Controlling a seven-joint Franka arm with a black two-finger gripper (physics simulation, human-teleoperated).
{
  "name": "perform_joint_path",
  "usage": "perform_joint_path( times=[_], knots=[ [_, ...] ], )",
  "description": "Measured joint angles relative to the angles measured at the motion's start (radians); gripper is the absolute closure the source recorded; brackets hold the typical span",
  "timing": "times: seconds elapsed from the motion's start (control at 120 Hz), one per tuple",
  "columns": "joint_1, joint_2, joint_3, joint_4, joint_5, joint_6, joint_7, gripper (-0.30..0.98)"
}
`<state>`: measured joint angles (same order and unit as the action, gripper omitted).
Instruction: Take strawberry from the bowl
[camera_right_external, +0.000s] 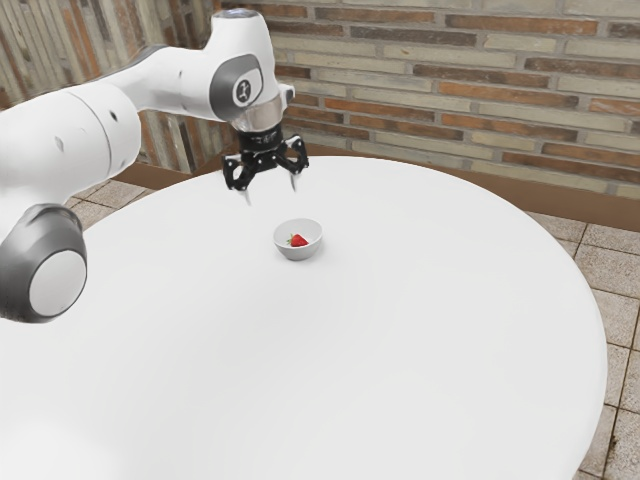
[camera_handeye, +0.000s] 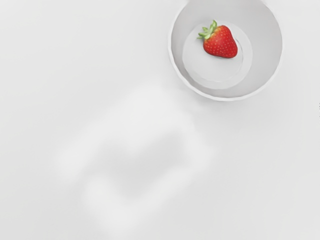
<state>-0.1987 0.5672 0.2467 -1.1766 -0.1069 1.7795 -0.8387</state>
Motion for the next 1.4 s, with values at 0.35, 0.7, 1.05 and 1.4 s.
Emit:
perform_joint_path(
  times=[0.35, 0.7, 1.05, 1.4],
  knots=[
    [0.096, 0.298, -0.005, 0.285, -0.079, 0.107, -0.295, 0.03],
    [0.181, 0.523, -0.048, 0.558, -0.099, 0.085, -0.484, 0.08],
    [0.202, 0.612, -0.063, 0.637, -0.103, 0.110, -0.593, 0.21],
    [0.201, 0.644, -0.065, 0.642, -0.097, 0.175, -0.651, 0.38]
  ],
)
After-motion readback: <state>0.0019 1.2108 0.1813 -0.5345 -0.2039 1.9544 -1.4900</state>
